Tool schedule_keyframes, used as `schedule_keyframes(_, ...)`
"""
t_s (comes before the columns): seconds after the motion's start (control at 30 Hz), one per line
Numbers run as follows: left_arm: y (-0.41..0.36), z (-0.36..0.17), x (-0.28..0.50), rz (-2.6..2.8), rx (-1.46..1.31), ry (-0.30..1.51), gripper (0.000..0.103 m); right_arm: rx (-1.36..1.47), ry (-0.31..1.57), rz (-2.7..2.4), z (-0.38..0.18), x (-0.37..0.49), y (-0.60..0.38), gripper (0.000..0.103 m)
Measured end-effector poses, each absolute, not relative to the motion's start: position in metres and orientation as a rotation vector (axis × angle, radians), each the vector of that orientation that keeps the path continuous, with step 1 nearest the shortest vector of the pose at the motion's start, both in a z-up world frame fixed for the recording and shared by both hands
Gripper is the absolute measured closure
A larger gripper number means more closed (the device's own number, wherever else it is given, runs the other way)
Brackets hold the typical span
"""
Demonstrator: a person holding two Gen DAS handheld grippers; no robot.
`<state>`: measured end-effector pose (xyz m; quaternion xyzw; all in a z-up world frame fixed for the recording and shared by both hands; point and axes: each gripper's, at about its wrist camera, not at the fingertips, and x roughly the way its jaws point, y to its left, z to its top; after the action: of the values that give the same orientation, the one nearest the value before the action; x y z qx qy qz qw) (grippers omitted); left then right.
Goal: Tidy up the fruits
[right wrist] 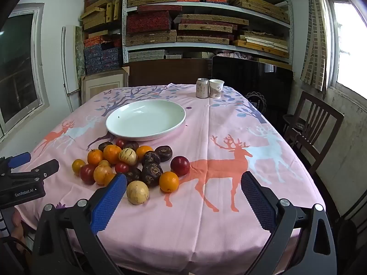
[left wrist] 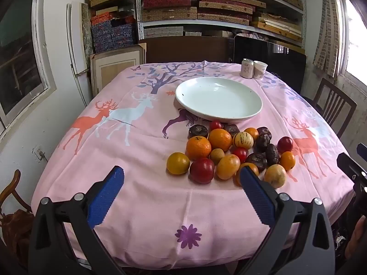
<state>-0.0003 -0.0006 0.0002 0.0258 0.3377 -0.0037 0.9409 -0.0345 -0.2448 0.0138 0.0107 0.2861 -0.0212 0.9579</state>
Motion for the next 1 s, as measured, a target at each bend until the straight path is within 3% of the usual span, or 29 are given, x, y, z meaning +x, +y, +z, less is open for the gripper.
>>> schedule_keyframes(1.0,0.0000,0.0003,-0.0006,-0.011,0.045,0.685,0.004,0.027,0.593,-0.035,0.0088,-0.0346,-0.2419,0.003)
